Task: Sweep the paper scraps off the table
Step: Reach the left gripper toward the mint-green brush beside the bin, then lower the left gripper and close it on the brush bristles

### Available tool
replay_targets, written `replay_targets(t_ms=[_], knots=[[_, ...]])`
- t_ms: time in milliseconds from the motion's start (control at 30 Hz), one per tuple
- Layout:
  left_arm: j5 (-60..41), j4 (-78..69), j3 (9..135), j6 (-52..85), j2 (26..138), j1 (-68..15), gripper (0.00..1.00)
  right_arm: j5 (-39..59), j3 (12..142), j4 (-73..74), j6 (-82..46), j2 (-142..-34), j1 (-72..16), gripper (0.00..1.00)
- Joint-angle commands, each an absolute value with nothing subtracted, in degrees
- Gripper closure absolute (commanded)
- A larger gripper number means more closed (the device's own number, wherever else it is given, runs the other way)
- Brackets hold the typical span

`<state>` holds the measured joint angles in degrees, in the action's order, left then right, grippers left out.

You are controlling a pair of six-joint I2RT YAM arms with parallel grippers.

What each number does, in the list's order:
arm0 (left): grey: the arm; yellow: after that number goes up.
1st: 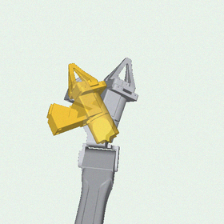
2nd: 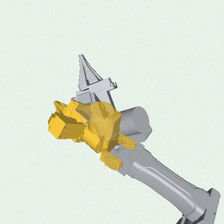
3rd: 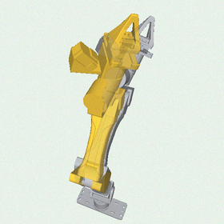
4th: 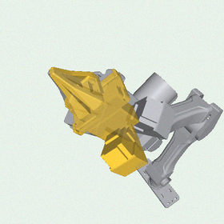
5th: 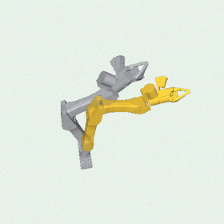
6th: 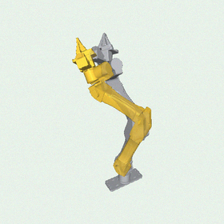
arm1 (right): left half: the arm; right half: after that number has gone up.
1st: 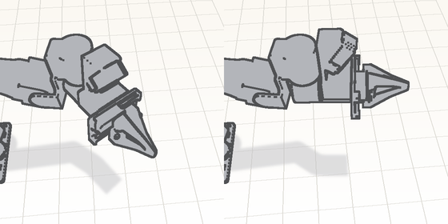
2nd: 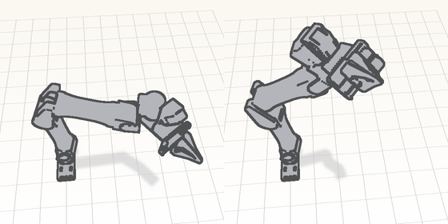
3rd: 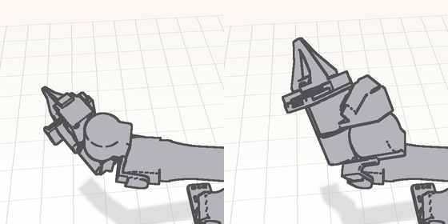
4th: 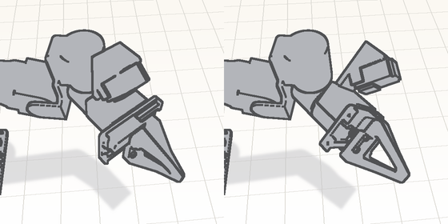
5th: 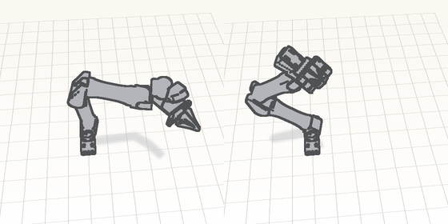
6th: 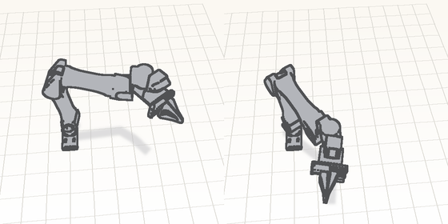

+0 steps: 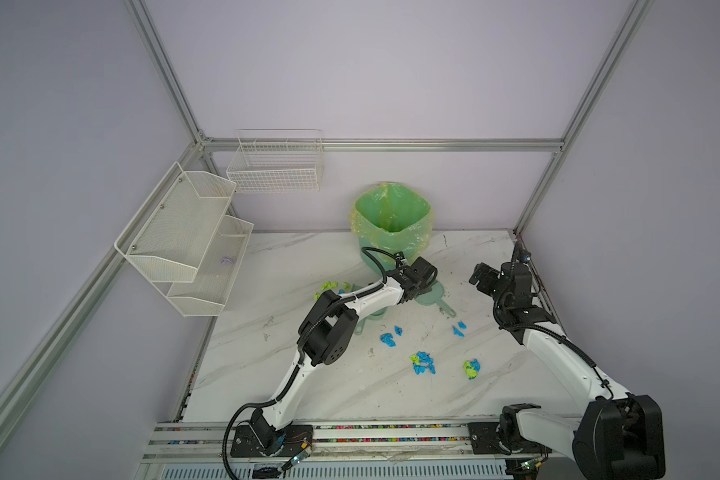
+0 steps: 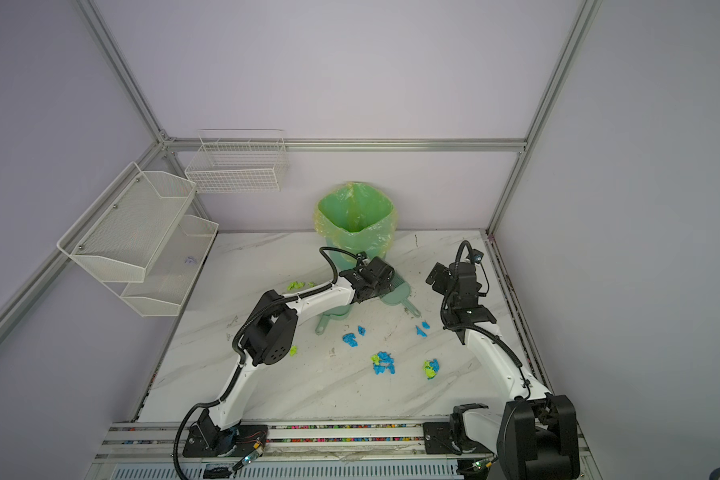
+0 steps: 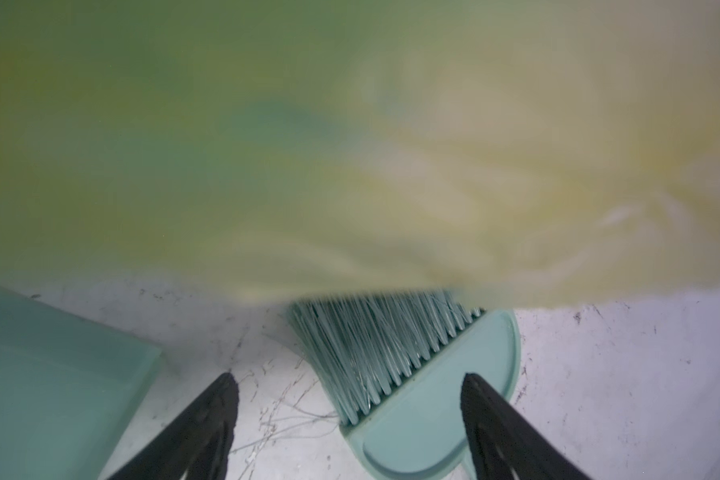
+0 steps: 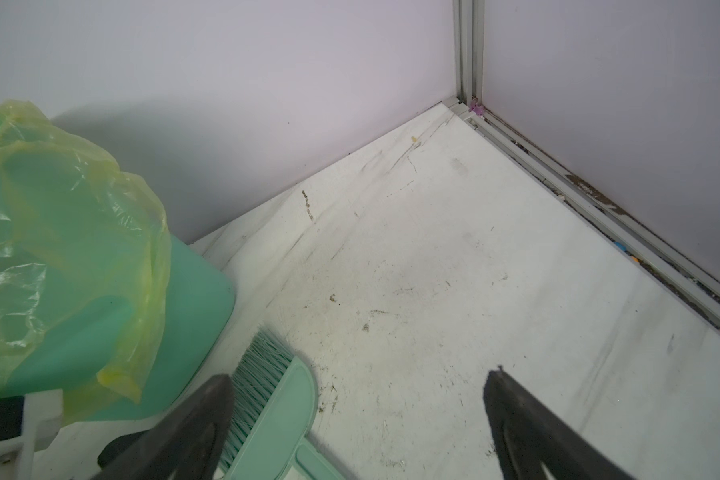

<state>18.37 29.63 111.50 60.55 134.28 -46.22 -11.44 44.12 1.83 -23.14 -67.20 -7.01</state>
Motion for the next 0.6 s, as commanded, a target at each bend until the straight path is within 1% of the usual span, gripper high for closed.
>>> replay_targets(t_ms=[0,67,167,400,467,567], knots=[[19.22,29.54,111.69,61.52,134.20,-46.50,0.29,-11.47,44.84,1.70,-23.64,-67.35,-6.65,0.03],[19.67,29.53,111.97,61.35,134.41,-46.48,0.29,-11.65,44.76,1.67,-23.58,-67.43,-6.68,0.03],[18.94,29.53,112.26,61.52,134.98,-46.58,0.32,-11.61,44.64,2.03,-23.38,-67.54,-6.68,0.03],[19.32,29.70,110.61,61.79,135.31,-46.93,0.33,-11.62,44.65,1.85,-23.46,-67.83,-6.61,0.03],[19.25,29.73,110.62,61.62,135.91,-46.95,0.36,-11.56,44.57,2.02,-23.47,-67.81,-6.63,0.03],[19.71,30.13,110.54,62.08,136.66,-46.93,0.37,-11.34,44.58,1.85,-23.47,-67.67,-6.68,0.04]])
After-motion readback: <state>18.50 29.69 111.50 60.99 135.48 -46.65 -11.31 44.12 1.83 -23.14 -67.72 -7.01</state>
